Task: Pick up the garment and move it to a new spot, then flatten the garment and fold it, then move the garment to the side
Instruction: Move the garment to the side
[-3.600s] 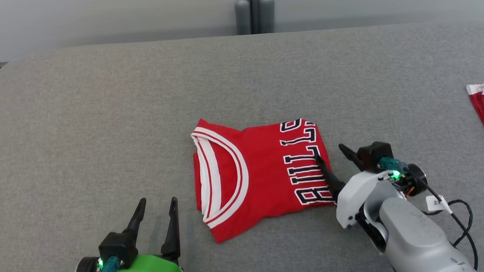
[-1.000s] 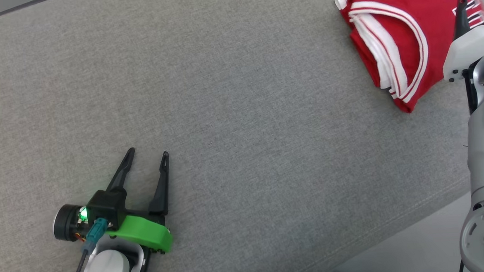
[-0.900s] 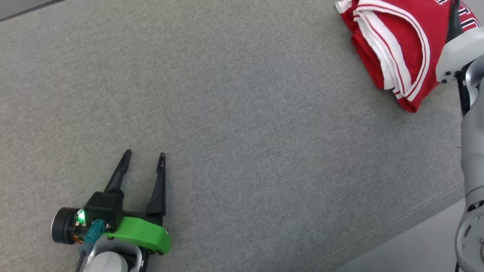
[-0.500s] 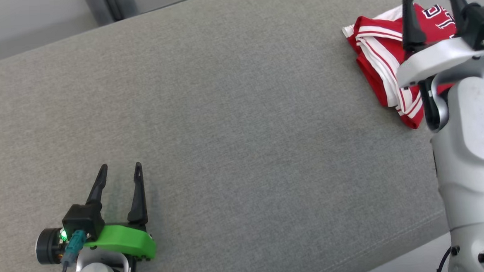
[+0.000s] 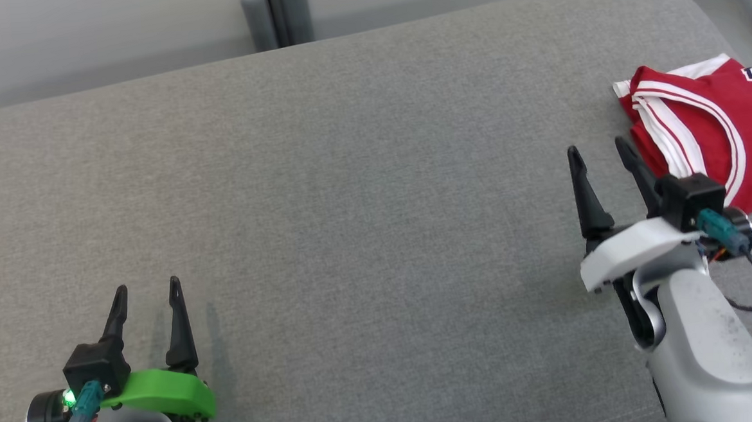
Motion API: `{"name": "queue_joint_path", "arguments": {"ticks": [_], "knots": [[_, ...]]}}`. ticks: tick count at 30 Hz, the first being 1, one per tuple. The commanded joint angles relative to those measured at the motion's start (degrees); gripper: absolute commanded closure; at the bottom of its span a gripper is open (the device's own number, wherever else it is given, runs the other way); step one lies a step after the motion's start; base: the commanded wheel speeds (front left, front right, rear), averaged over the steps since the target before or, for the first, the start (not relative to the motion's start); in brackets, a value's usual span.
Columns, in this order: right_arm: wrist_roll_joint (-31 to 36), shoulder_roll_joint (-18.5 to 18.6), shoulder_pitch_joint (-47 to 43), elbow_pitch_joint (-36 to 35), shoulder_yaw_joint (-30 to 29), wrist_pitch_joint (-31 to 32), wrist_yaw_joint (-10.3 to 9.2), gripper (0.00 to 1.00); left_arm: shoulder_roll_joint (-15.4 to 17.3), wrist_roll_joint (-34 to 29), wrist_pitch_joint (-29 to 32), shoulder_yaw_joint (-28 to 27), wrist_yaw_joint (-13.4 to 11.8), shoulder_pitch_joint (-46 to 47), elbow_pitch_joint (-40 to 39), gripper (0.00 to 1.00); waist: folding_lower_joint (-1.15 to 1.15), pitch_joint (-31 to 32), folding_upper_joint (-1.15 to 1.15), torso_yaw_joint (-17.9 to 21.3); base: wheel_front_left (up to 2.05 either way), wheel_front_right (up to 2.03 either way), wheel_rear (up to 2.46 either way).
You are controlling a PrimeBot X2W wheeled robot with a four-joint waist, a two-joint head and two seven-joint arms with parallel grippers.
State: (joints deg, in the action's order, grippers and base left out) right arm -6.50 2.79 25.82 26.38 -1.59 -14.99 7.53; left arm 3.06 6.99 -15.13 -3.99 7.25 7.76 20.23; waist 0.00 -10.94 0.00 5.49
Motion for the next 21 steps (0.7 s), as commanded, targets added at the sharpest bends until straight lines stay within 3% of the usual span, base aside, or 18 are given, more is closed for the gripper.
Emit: {"name": "queue_joint_path", "arguments": {"ticks": [1,21], "knots": [[-0.37,0.28,-2.0,0.18,-0.15,-0.24,-0.1,0.0,-0.03,-0.14,0.05,-0.27,-0.02,-0.96,0.0,0.0,0.0,2.72,0.0,-2.94,0.0,0.0,0.0],[-3.37,0.26,-14.5,0.66,-0.07,-0.24,-0.1,0.0,-0.09,3.38,0.05,0.52,0.08,-9.68,-0.6,0.0,0.0,9.54,0.0,-4.98,0.0,0.0,0.0]]}}
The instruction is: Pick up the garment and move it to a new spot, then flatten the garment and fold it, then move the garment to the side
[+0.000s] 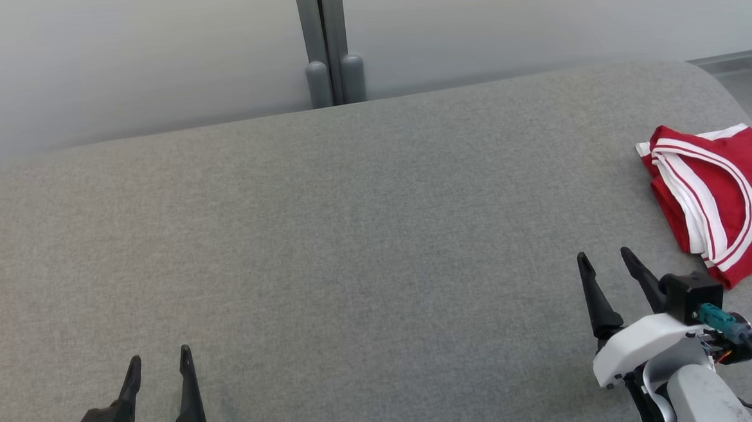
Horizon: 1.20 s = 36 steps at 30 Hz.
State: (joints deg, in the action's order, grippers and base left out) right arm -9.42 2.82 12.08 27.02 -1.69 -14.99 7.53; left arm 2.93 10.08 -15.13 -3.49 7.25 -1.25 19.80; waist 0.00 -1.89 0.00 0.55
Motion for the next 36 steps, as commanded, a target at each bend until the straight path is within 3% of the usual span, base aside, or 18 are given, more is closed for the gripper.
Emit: {"name": "queue_joint_path", "arguments": {"ticks": [1,4,5,10,36], "knots": [[-0.46,0.23,-1.05,-0.01,0.12,-0.24,-0.1,0.0,0.04,0.34,0.05,0.03,0.01,-0.85,-0.26,0.0,0.0,0.67,0.0,-0.01,0.0,0.0,0.0],[-0.81,0.23,-1.65,-0.08,0.49,-0.24,-0.1,0.0,0.04,0.5,0.05,0.27,-0.08,-1.46,-0.84,0.0,0.0,1.05,0.0,0.14,0.0,0.0,0.0],[-0.34,-0.01,-1.09,-0.01,0.48,0.01,0.0,1.0,0.0,0.41,0.01,0.18,0.0,-0.78,-0.72,1.0,0.0,0.99,0.0,0.08,0.0,0.0,0.0],[-1.24,-0.52,-2.38,2.01,0.18,0.66,0.0,1.0,-0.44,1.41,0.43,-0.01,0.0,-0.7,1.48,1.0,0.0,1.04,0.0,0.07,0.0,0.0,0.0],[-27.47,-0.28,-3.58,-3.1,-1.32,7.23,-0.02,1.0,-0.27,27.32,7.15,-0.95,0.09,2.07,-1.04,1.0,0.0,1.17,0.0,-0.06,0.0,0.0,0.0]]}}
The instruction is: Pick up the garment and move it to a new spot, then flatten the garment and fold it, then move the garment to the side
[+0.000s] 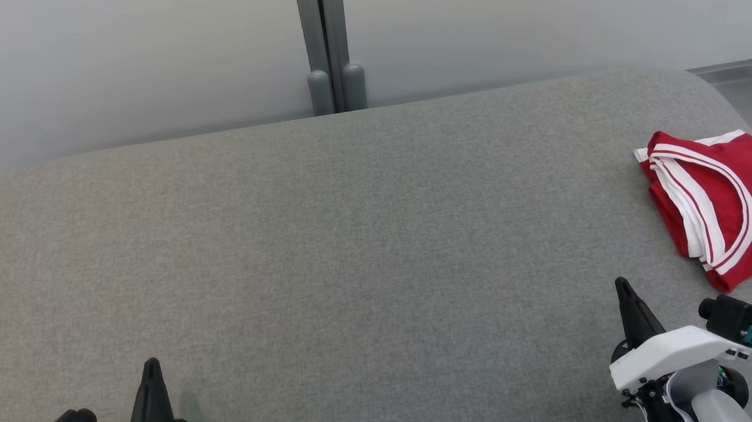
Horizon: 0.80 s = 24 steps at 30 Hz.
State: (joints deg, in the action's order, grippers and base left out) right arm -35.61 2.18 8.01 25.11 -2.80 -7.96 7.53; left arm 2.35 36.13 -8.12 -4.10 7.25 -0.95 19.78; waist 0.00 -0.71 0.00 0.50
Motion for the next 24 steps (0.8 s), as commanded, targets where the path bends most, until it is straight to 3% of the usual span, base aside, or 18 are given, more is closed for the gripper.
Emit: {"name": "queue_joint_path", "arguments": {"ticks": [1,24], "knots": [[-2.22,0.36,0.46,-1.37,-0.27,0.45,-0.02,1.0,0.32,2.25,0.41,-0.37,0.09,1.86,-1.11,1.0,0.0,0.01,0.0,-0.01,0.0,0.0,0.0],[-19.72,0.53,-0.3,-4.61,-1.42,4.99,-0.03,1.0,0.45,19.58,5.01,-1.05,0.18,3.75,-2.68,1.0,0.0,0.13,0.0,-0.12,0.0,0.0,0.0]]}}
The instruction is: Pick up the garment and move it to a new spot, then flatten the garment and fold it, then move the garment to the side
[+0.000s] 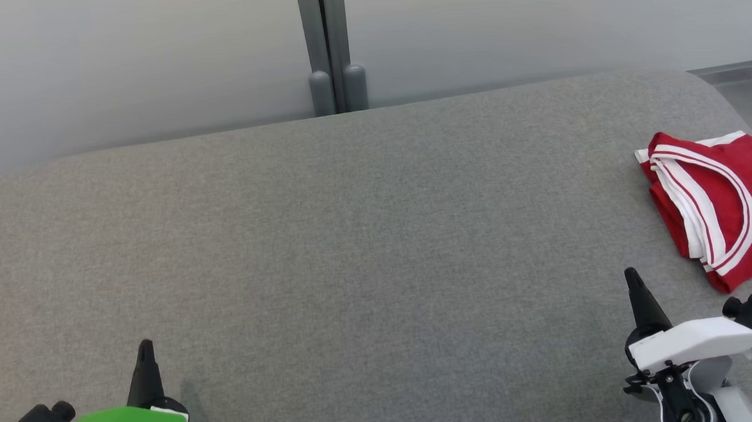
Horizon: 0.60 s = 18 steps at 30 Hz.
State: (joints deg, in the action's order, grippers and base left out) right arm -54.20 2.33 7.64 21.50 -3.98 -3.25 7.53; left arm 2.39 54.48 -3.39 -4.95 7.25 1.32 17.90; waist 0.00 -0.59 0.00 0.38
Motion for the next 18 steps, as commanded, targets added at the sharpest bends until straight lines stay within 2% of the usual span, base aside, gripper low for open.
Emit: {"name": "queue_joint_path", "arguments": {"ticks": [1,18], "knots": [[-2.49,0.39,0.0,-1.24,-0.32,0.62,-0.03,1.0,0.42,2.57,0.61,-0.26,0.18,1.62,-0.91,1.0,0.0,0.01,0.0,-0.01,0.0,0.0,0.0],[-12.92,0.48,-0.49,-3.14,-1.0,3.34,-0.04,1.0,0.51,12.9,3.37,-0.69,0.24,2.74,-1.86,1.0,0.0,0.1,0.0,-0.1,0.0,0.0,0.0]]}}
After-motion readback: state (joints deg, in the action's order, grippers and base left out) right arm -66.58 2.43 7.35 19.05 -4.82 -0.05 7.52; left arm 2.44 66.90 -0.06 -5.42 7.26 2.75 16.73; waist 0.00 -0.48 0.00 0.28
